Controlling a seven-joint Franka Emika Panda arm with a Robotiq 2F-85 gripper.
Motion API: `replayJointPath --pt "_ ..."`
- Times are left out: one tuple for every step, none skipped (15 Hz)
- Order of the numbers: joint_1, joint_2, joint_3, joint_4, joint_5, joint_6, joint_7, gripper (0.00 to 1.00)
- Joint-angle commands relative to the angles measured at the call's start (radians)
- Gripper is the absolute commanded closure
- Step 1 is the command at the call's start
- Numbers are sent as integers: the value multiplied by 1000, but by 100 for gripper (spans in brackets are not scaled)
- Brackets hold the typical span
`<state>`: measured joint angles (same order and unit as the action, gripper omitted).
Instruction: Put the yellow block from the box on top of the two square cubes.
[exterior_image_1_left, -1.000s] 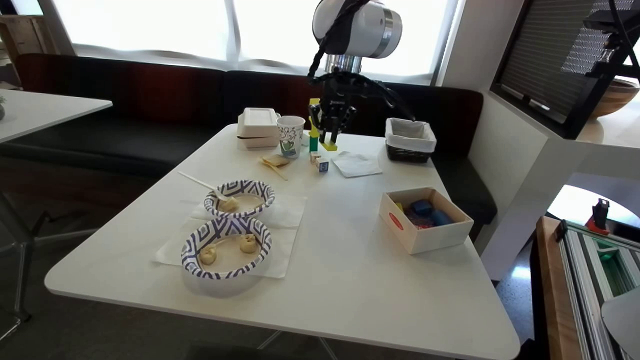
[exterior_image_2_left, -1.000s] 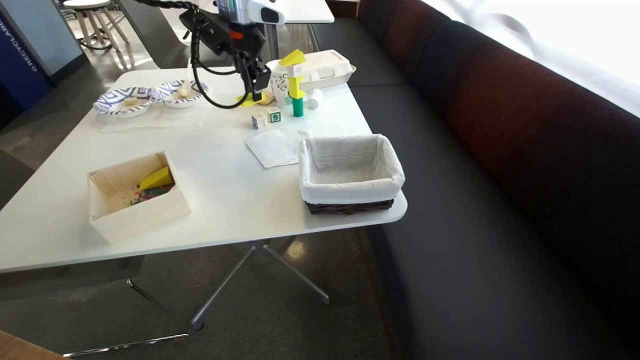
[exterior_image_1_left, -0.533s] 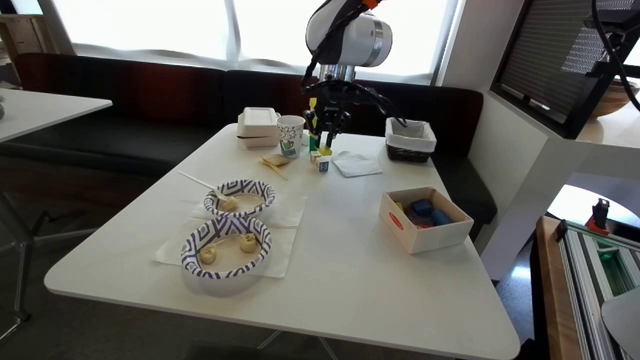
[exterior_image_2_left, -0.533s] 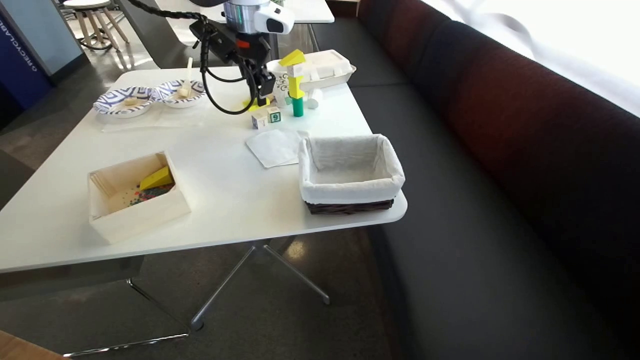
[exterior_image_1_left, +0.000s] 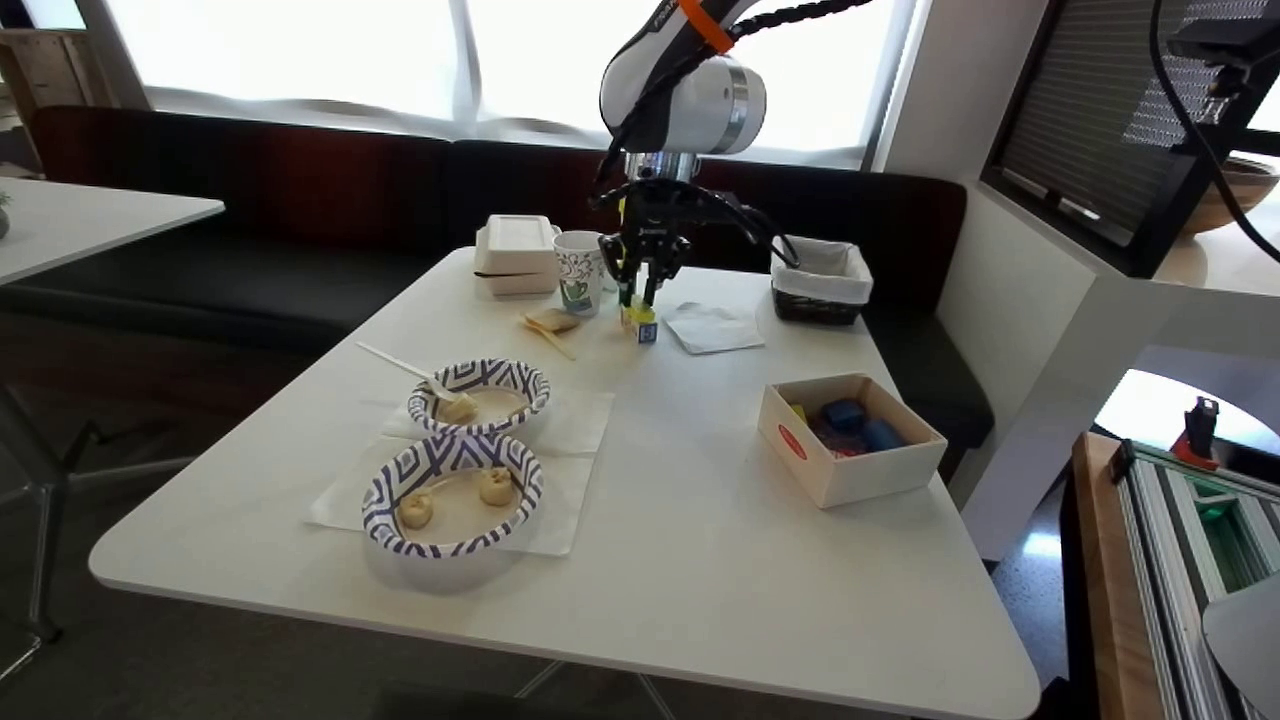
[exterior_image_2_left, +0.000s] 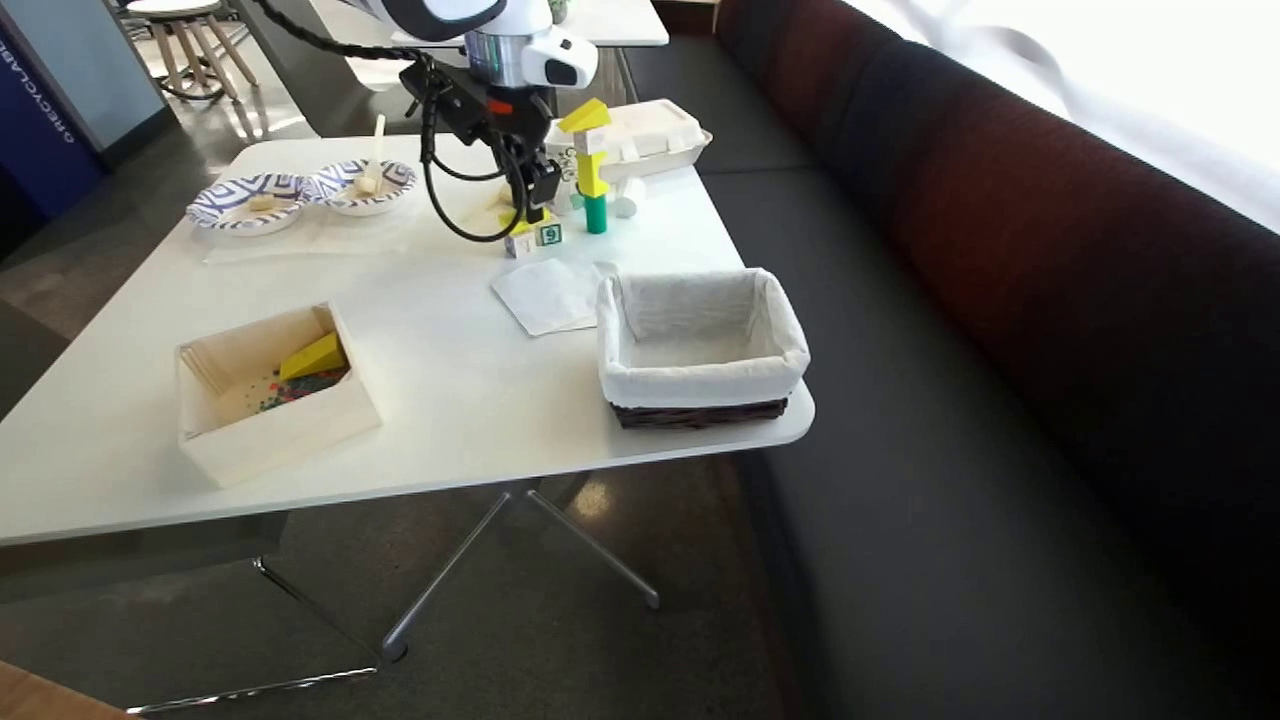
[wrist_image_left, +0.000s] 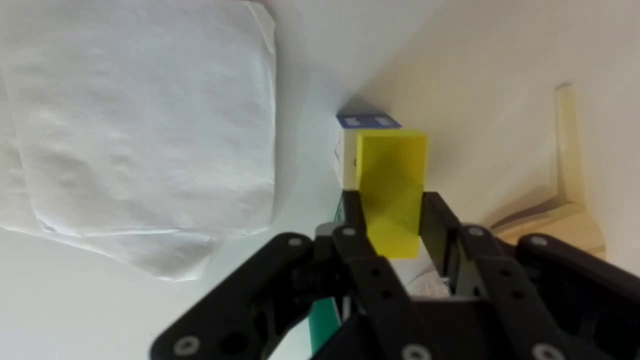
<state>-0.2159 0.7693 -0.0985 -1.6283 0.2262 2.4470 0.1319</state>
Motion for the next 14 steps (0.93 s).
replayJointPath --pt "21 53 -22 56 -24 10 45 92" --pt "24 58 -25 64 -26 7 50 92" --pt "26 62 -29 71 -30 2 55 92" --pt "28 62 -30 74 -31 -3 62 42" --pt "26 59 -26 75 -29 -14 58 40" --pt "27 51 -26 70 -30 -21 59 34" --pt "32 38 -31 61 -36 -41 64 27" --pt "37 31 -37 54 -42 -48 73 19" --pt "46 13 -48 42 -52 -71 89 12" --pt "49 -5 -52 31 -57 -98 95 3" --pt "54 -25 -60 18 -64 -116 106 0" --pt "57 -44 -66 10 -73 -145 113 0" --pt "60 -69 -73 -5 -82 -164 119 0" --pt "60 -91 -77 -15 -90 -184 119 0"
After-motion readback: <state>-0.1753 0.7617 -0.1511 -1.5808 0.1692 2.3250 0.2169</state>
